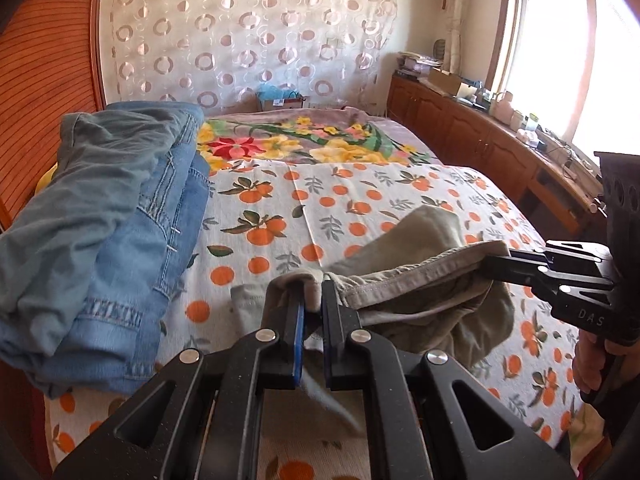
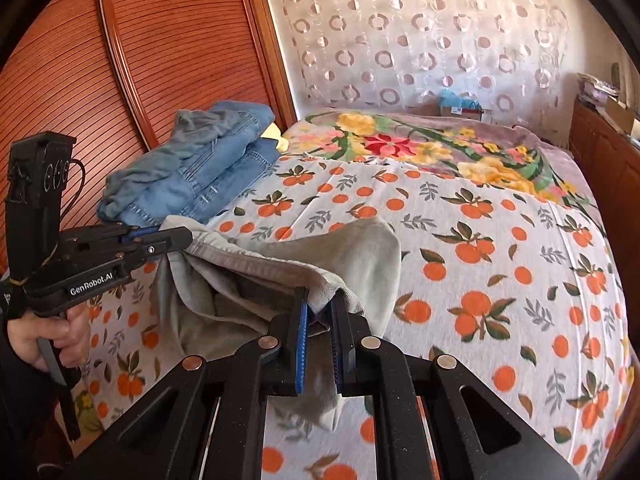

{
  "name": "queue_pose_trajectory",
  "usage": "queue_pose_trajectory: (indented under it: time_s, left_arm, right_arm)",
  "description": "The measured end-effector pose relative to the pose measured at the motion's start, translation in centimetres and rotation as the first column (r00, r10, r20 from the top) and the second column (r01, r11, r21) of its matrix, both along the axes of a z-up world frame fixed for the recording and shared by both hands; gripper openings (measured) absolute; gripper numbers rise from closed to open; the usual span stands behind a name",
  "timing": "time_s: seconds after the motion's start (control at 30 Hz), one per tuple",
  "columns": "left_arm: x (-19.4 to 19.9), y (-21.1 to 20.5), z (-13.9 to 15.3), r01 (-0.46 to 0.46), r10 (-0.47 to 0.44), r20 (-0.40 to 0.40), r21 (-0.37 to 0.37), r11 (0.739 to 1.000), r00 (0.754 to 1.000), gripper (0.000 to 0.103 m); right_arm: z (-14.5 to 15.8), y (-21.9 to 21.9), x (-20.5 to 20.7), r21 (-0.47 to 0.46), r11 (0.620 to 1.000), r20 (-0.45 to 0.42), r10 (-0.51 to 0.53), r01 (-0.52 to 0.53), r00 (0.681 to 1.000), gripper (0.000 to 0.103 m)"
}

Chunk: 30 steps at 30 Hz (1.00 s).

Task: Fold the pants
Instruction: 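Grasp the pants hem with the left tool while the right tool grasps the waistband, then fold the hem end over toward the waistband with both tools and release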

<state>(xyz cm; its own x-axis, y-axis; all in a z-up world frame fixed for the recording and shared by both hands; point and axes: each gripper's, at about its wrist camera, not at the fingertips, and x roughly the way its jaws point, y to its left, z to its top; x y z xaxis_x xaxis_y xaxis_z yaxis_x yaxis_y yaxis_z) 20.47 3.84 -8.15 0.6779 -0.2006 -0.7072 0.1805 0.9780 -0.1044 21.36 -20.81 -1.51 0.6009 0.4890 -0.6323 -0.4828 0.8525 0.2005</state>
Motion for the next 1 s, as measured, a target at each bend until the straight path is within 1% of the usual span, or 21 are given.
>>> queue_pose_trajectory:
  time_s: [0.23, 0.33, 0.4, 0.43, 0.47, 0.5, 0.53, 0.57, 0.6, 0.7, 0.77, 0.87, 0.93, 1.0]
  left_arm:
    - [1.6, 0.3, -0.4, -0.012, 0.012, -0.012, 0.009, 1.0, 1.0, 0.008]
    - [2.0, 0.4, -0.3, -0.014, 0.014, -0.016, -0.001, 1.0, 1.0, 0.013]
    - [1.7, 0.5, -0.1, -0.007, 0.007, -0.015, -0.007, 1.0, 1.0, 0.02]
    - [1.6, 0.6, 0.0, -0.003, 0.003, -0.011, -0.005, 1.0, 1.0, 0.026]
    - [1.1, 0.6, 0.2, -0.001, 0.001, 0.002, -0.003, 1.0, 1.0, 0.03]
    - [0.7, 0.8, 0.4, -0.001, 0.001, 0.011, -0.006, 1.0, 1.0, 0.037]
    - [0.3, 0.9, 0.6, 0.002, -0.002, 0.02, -0.015, 1.0, 1.0, 0.044]
    - [-0.1, 1.0, 0.7, 0.007, -0.006, 0.026, -0.027, 1.0, 1.0, 0.047]
    - [-0.5, 1.1, 0.8, 0.008, -0.007, 0.027, -0.031, 0.999, 1.0, 0.047]
    - [-1.6, 1.3, 0.8, 0.006, -0.005, 0.03, -0.027, 1.0, 1.0, 0.047]
    - [-2.1, 1.1, 0.3, 0.02, -0.02, 0.011, -0.019, 1.0, 1.0, 0.047]
    - [-1.9, 0.8, -1.0, 0.027, -0.026, -0.021, 0.019, 0.999, 0.999, 0.047]
    - [-1.4, 0.8, -1.7, 0.021, -0.02, -0.044, 0.022, 1.0, 0.999, 0.047]
    - [-1.1, 0.8, -2.3, 0.033, -0.032, -0.05, 0.018, 0.999, 0.998, 0.047]
  right_arm:
    - [-1.0, 0.2, 2.8, 0.018, 1.0, -0.018, -0.006, 0.006, 1.0, 0.01]
    - [-1.1, 0.1, 3.8, 0.024, 1.0, -0.022, -0.016, 0.016, 1.0, 0.016]
    - [-1.0, -0.1, 4.1, 0.043, 0.999, -0.024, -0.014, 0.015, 1.0, 0.019]
    - [-0.9, -0.2, 4.1, 0.049, 0.999, -0.022, -0.012, 0.013, 1.0, 0.02]
    - [-0.8, -0.3, 4.0, 0.048, 0.999, -0.014, -0.012, 0.013, 1.0, 0.024]
    - [-0.6, -0.3, 3.9, 0.04, 0.999, -0.001, -0.019, 0.019, 1.0, 0.03]
    - [-0.4, -0.6, 3.7, 0.034, 0.999, 0.017, -0.034, 0.033, 0.999, 0.033]
    - [-0.3, -0.7, 3.6, 0.035, 0.999, 0.029, -0.038, 0.037, 0.999, 0.039]
    - [-0.2, -0.9, 3.5, 0.04, 0.998, 0.035, -0.04, 0.038, 0.999, 0.041]
    - [-0.2, -1.3, 3.0, 0.042, 0.999, 0.036, -0.032, 0.031, 0.999, 0.042]
    - [-0.2, -1.2, 2.4, 0.036, 0.999, 0.043, -0.013, 0.012, 0.999, 0.042]
    - [-0.7, -0.9, 1.4, -0.003, 1.0, 0.048, 0.02, -0.02, 0.999, 0.044]
    - [-1.1, -0.6, 1.2, -0.033, 0.999, 0.047, 0.04, -0.039, 0.998, 0.044]
    - [-1.4, -0.4, 1.3, -0.049, 0.998, 0.038, 0.053, -0.051, 0.998, 0.044]
